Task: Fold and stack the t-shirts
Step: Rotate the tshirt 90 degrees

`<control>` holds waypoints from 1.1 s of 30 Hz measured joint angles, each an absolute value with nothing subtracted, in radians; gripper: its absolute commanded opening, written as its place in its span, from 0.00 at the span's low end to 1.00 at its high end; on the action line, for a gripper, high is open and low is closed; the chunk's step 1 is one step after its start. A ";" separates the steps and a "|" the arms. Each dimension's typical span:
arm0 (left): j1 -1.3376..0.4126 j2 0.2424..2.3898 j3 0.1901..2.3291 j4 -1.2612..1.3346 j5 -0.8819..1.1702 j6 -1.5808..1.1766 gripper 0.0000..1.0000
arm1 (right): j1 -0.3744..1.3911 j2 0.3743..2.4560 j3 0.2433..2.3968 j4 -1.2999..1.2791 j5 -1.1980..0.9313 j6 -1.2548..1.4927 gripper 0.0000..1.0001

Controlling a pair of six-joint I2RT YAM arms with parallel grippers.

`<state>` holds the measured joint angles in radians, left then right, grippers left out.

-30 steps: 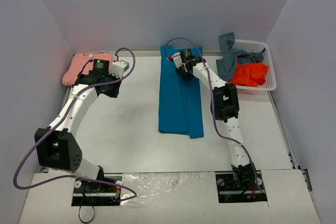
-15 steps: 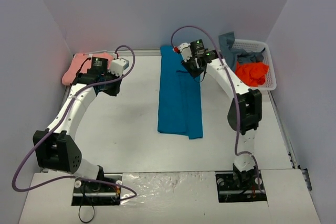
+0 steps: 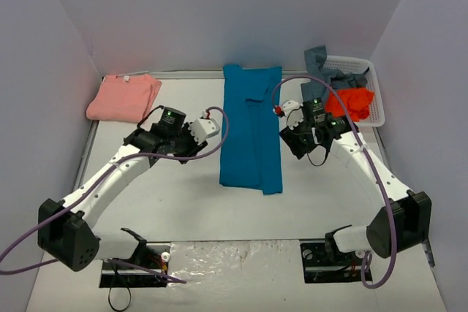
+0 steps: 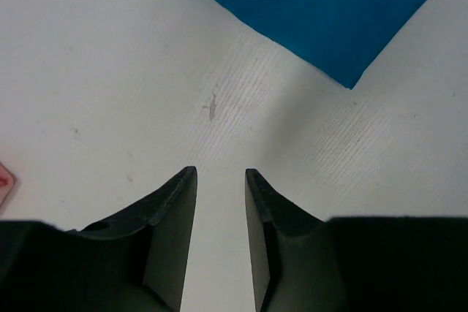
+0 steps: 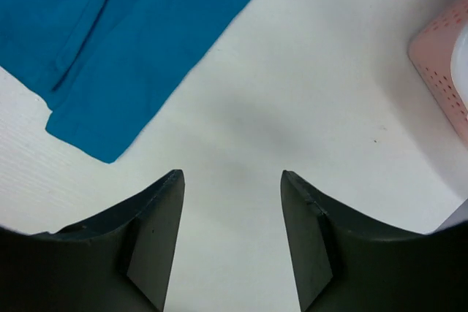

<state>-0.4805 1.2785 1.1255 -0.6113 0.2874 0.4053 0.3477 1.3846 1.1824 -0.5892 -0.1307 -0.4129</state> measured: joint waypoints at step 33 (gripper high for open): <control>-0.871 1.595 0.997 -0.353 0.185 0.575 0.31 | 0.133 1.415 0.985 -0.411 -0.190 -0.359 0.55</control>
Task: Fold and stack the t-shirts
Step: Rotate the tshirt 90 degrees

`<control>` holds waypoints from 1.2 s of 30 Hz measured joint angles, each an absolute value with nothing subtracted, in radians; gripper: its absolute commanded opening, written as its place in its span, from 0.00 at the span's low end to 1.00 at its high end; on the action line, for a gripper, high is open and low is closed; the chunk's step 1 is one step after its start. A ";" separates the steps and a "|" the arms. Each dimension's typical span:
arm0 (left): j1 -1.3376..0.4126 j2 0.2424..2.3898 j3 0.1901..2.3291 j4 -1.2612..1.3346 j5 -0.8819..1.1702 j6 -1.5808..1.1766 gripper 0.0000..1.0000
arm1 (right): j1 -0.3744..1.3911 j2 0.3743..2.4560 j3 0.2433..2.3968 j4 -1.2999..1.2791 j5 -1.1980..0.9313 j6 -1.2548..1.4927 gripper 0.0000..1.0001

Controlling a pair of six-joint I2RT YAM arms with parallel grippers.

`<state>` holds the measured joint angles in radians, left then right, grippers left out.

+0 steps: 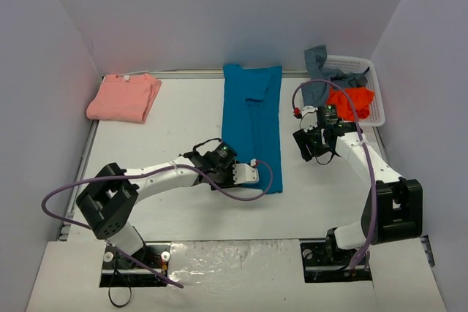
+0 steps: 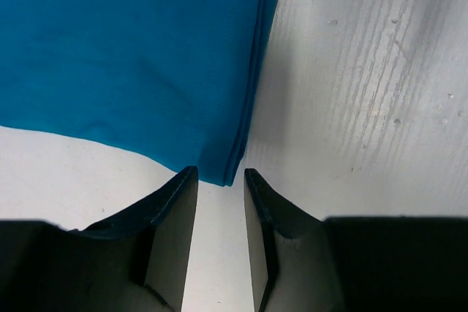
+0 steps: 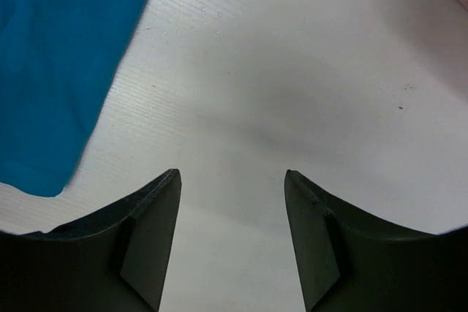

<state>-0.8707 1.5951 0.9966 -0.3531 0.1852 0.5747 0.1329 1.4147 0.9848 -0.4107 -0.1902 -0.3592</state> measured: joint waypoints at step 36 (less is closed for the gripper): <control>-0.870 1.697 1.010 -0.352 0.158 0.568 0.02 | 0.133 1.422 0.983 -0.408 -0.183 -0.360 0.59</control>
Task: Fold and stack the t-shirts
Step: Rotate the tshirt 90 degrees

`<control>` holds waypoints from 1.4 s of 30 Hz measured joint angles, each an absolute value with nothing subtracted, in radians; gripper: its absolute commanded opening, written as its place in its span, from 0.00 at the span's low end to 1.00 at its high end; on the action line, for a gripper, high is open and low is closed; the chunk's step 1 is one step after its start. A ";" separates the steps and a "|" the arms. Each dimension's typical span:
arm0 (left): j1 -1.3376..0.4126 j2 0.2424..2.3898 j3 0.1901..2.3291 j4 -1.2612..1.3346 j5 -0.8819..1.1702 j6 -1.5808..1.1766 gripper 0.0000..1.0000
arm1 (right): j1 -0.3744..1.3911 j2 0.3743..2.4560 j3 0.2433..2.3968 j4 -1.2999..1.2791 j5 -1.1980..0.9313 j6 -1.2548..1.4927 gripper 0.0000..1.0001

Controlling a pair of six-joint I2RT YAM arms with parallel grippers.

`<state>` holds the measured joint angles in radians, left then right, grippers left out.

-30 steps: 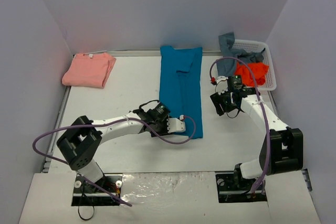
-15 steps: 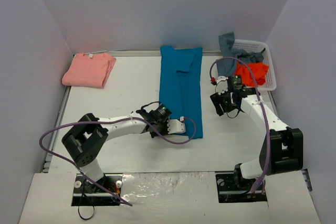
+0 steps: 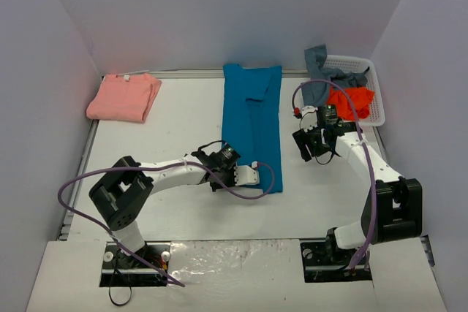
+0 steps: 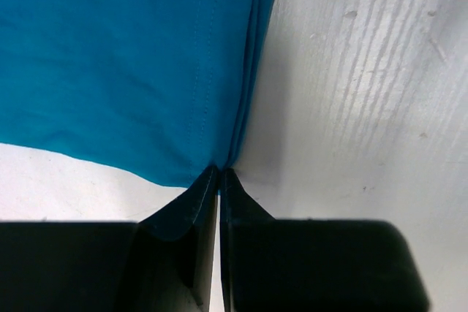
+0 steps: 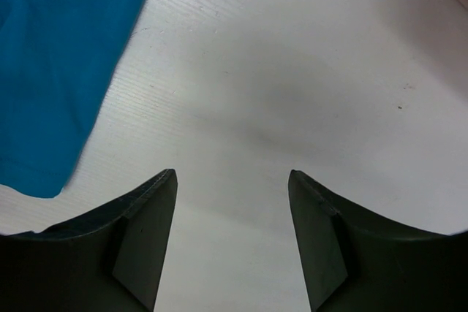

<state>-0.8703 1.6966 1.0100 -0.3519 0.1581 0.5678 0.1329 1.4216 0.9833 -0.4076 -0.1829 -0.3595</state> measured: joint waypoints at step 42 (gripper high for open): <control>-0.640 1.792 1.187 -0.606 0.588 0.490 0.02 | 0.422 1.376 0.837 -0.488 -0.497 -0.864 0.45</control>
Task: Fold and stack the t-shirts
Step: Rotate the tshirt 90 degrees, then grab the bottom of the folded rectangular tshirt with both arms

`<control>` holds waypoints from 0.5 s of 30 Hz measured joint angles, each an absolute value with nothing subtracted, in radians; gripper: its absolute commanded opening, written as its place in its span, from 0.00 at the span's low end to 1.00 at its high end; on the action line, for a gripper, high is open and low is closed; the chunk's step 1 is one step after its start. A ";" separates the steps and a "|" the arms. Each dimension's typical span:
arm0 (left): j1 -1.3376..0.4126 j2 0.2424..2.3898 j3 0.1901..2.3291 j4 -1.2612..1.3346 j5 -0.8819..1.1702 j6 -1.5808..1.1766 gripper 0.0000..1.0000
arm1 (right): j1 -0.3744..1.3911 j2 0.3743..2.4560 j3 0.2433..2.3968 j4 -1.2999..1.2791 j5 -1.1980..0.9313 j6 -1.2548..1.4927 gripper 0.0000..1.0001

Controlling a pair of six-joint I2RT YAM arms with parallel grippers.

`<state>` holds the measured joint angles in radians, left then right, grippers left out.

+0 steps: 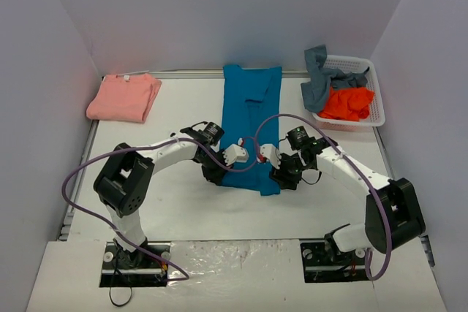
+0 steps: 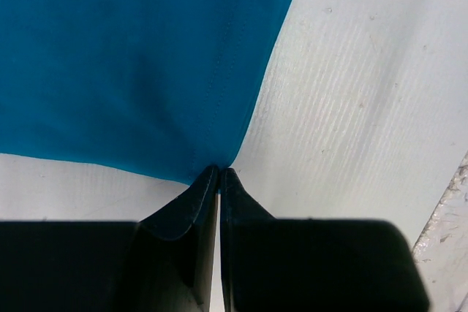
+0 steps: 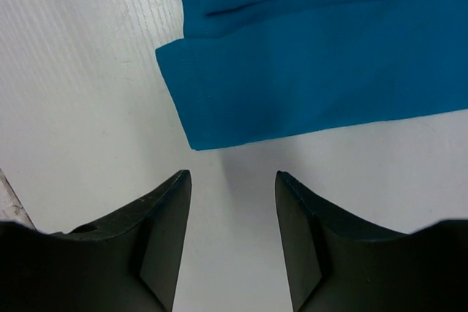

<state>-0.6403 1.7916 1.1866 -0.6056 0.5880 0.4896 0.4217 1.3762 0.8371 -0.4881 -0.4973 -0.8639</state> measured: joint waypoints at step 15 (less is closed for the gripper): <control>-0.607 1.806 1.188 -0.613 0.640 0.478 0.02 | 0.480 1.528 0.832 -0.428 -0.529 -0.869 0.37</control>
<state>-0.6067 1.8065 1.1877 -0.6128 0.6399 0.4778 0.4801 1.5276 0.8318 -0.4282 -0.5285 -0.8692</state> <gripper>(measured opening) 0.031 0.364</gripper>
